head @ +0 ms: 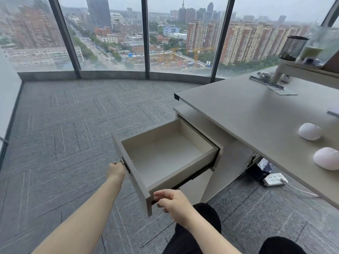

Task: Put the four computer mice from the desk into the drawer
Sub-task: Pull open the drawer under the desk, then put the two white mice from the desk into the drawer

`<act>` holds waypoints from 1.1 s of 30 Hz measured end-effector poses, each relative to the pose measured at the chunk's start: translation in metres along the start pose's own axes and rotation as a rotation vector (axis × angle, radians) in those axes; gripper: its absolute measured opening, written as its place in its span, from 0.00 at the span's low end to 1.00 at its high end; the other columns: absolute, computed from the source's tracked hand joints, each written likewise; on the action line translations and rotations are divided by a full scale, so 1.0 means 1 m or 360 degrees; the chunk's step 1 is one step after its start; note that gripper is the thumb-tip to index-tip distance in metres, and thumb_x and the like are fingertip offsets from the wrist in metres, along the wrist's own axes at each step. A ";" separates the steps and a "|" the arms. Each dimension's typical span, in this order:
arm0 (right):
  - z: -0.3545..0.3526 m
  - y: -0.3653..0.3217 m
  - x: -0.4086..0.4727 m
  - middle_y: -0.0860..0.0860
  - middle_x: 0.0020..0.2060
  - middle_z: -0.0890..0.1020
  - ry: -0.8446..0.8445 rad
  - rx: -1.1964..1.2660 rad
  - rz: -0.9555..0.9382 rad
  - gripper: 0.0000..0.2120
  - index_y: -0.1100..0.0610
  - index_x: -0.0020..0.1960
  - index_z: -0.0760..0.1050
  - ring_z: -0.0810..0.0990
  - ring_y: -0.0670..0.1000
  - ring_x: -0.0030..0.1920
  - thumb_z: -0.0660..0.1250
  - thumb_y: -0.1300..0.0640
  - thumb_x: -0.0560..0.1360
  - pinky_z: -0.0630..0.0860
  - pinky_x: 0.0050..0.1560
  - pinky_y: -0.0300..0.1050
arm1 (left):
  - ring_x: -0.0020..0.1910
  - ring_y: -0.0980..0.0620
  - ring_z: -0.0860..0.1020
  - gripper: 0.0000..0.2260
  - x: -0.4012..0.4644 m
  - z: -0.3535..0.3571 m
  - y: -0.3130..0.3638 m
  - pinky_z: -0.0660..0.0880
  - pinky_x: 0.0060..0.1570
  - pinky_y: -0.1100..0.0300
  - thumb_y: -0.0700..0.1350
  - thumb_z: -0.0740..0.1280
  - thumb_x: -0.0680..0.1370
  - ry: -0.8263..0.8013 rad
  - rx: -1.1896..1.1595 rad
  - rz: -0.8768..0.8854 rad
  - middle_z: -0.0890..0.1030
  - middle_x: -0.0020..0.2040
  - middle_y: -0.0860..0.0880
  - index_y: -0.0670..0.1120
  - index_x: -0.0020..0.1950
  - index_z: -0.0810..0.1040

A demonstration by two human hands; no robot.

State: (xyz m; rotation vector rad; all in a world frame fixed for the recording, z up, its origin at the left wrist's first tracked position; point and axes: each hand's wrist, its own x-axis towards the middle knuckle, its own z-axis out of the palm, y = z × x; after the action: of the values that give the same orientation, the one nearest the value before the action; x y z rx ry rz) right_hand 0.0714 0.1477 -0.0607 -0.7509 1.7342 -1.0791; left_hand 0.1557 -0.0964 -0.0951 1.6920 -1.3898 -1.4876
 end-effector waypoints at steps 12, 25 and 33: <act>-0.232 -0.058 -0.108 0.50 0.46 0.84 0.1933 -0.0405 -0.0527 0.12 0.52 0.53 0.81 0.80 0.53 0.47 0.63 0.63 0.75 0.73 0.47 0.43 | 0.52 0.52 0.73 0.13 -0.186 0.138 0.138 0.71 0.56 0.55 0.41 0.59 0.79 -0.0403 0.0114 0.1421 0.71 0.57 0.49 0.46 0.63 0.73; -0.342 0.008 -0.123 0.57 0.74 0.65 0.1900 -0.1147 0.0401 0.21 0.47 0.66 0.70 0.69 0.63 0.67 0.63 0.45 0.74 0.67 0.67 0.54 | 0.71 0.45 0.68 0.27 -0.320 0.416 0.164 0.64 0.67 0.56 0.49 0.64 0.77 -0.1382 0.0758 0.1644 0.67 0.74 0.46 0.53 0.76 0.62; -0.348 0.022 -0.117 0.59 0.64 0.76 0.2127 -0.1118 0.0244 0.20 0.52 0.55 0.75 0.75 0.62 0.63 0.53 0.52 0.67 0.72 0.61 0.55 | 0.67 0.44 0.69 0.23 -0.323 0.469 0.161 0.65 0.63 0.53 0.55 0.65 0.73 -0.0981 0.1140 0.1971 0.74 0.68 0.50 0.59 0.68 0.70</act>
State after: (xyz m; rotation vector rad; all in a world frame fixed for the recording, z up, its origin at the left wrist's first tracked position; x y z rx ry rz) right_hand -0.2063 0.3718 0.0287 -0.1907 3.3429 -0.8641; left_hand -0.3001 0.2529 0.0468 0.2442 -2.7567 -0.7494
